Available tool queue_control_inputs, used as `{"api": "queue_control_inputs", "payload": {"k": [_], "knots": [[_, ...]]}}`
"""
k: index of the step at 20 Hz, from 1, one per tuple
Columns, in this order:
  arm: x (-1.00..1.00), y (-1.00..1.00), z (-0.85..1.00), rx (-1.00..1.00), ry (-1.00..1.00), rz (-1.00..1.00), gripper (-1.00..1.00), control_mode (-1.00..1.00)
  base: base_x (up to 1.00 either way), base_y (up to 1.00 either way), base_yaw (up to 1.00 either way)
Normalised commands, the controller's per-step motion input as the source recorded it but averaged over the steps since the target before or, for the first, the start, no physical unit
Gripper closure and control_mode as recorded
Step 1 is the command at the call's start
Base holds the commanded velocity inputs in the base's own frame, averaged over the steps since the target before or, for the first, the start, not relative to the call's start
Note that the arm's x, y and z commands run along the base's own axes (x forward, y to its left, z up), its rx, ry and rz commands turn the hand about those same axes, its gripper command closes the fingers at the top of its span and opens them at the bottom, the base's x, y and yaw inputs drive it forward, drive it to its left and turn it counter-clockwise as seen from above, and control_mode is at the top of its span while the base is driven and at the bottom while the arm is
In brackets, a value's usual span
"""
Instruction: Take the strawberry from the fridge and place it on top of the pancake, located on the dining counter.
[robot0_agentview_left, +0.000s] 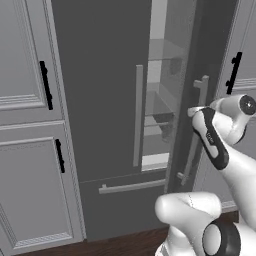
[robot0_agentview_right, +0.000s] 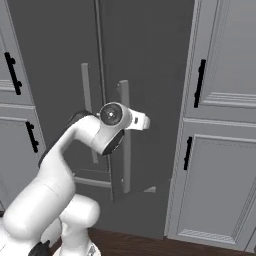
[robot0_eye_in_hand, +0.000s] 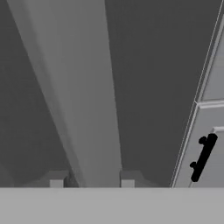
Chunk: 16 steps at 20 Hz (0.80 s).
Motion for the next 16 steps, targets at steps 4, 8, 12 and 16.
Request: {"api": "queue_control_inputs", "payload": {"k": [4, 8, 12, 16], "knots": [[-0.69, -0.29, -0.07, 0.00, 0.15, -0.01, -1.00, -1.00, 0.00, 0.00, 0.00], [-0.71, 0.00, 0.02, -0.04, 0.16, 0.00, -1.00, -1.00, 0.00, 0.00, 0.00], [-0.75, 0.00, 0.46, -0.09, 0.15, 0.00, -1.00, -1.00, 0.00, 0.00, 0.00], [-0.62, 0.11, 0.72, -0.10, 0.17, 0.00, -1.00, -1.00, 0.00, 0.00, 0.00]]}}
